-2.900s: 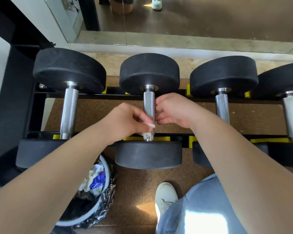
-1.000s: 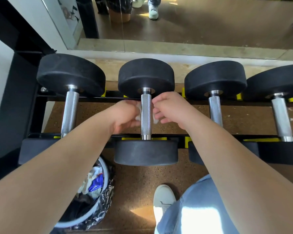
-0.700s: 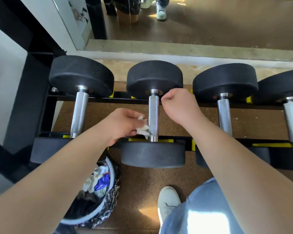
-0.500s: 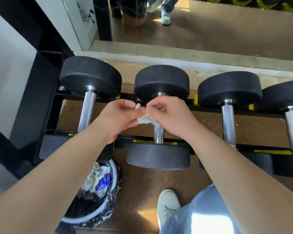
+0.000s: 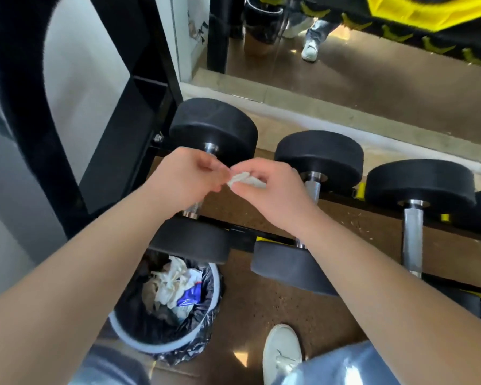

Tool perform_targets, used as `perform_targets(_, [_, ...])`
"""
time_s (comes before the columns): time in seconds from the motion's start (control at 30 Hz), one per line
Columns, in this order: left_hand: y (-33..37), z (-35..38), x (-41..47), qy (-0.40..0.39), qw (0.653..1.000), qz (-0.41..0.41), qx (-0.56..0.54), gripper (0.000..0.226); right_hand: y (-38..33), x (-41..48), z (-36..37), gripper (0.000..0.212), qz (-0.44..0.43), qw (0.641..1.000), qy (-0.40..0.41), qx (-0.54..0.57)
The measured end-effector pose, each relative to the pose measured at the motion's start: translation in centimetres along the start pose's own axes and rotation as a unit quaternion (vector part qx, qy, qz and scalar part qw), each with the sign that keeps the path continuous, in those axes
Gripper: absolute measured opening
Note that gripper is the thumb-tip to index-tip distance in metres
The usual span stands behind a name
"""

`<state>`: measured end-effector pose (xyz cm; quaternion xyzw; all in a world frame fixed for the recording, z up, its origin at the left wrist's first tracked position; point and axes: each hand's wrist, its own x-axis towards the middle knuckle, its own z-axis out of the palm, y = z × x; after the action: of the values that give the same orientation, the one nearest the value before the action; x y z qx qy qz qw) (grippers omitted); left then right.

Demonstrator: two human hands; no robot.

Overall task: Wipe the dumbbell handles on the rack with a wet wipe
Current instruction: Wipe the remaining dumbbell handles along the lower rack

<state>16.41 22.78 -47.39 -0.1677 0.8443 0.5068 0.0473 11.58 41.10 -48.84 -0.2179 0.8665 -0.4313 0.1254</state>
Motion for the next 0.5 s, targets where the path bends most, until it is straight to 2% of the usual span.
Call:
perform_targets(0.1, [-1.6,-1.9,0.7,0.083,0.993,0.008,0.082,0.013,-0.7,2.1,1.8,0.005,0.052,0.998,0.035,-0.001])
perform_targets(0.17, [-3.0,-2.3,1.3,0.111,0.990,0.005,0.089,0.013,-0.9,3.4,3.4,0.016,0.103,0.992,0.062,0.034])
perform_targets(0.23, [-4.2,-1.8,1.9,0.094,0.992,0.000,0.080,0.018,-0.9,4.5,5.2,0.022,0.148,0.983,0.078,0.070])
perform_targets(0.3, [-4.9,-1.0,2.5,0.066,0.996,-0.006,0.064,0.023,-1.0,5.0,6.5,0.015,0.167,0.985,0.041,0.035])
perform_targets(0.37, [-4.9,-0.7,3.0,0.055,0.997,-0.022,0.041,0.024,-0.7,4.8,6.9,0.019,0.188,0.981,-0.042,-0.026])
perform_targets(0.43, [-4.6,-0.8,3.2,0.050,0.998,-0.037,0.016,0.024,-0.3,4.0,7.1,0.013,0.239,0.963,-0.124,0.004])
perform_targets(0.5, [-4.5,-0.8,3.1,0.044,0.998,-0.046,0.003,0.025,-0.1,3.7,7.2,0.015,0.283,0.942,-0.152,0.092])
